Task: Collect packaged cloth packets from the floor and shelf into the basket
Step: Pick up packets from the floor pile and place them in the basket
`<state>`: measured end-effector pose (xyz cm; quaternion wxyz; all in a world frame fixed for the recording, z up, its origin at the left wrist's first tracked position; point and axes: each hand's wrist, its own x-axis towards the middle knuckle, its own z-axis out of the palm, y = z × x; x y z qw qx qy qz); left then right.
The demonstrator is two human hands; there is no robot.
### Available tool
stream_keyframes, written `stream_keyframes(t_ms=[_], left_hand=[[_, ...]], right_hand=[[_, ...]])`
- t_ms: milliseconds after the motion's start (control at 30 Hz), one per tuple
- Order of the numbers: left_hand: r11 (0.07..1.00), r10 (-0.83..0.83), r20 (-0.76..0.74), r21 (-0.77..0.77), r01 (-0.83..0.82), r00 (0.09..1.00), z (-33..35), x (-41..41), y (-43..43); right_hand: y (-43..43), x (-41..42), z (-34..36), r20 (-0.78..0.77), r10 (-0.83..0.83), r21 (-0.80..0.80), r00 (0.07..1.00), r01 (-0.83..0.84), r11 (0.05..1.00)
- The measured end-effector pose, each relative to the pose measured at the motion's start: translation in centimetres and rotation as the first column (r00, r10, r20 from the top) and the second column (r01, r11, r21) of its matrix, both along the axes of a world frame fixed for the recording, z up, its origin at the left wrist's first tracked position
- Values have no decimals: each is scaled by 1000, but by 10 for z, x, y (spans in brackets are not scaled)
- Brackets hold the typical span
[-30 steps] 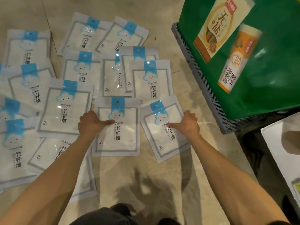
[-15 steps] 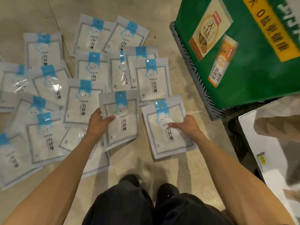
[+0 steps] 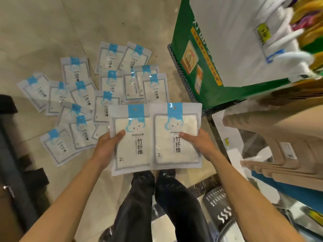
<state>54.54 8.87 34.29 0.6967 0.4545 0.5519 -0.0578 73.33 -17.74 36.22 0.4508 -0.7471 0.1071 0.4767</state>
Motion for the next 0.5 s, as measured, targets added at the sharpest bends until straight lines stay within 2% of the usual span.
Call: stream_keyframes(t_ms=[100,233,500], left_hand=[[998,45,14,-55,-44,999,62,-12,-25],[998,49,40,-46,-47,998,130,-31,-46],[998,27,90,-61,-22,996,230,-73,-60]], right_hand=[[-24,-14,56,6,5,13,1000,-5,1000],[-47,-33,119,30,43,30,999,-44,999],[-84,-89,223,92,24,53,995,-29,998]])
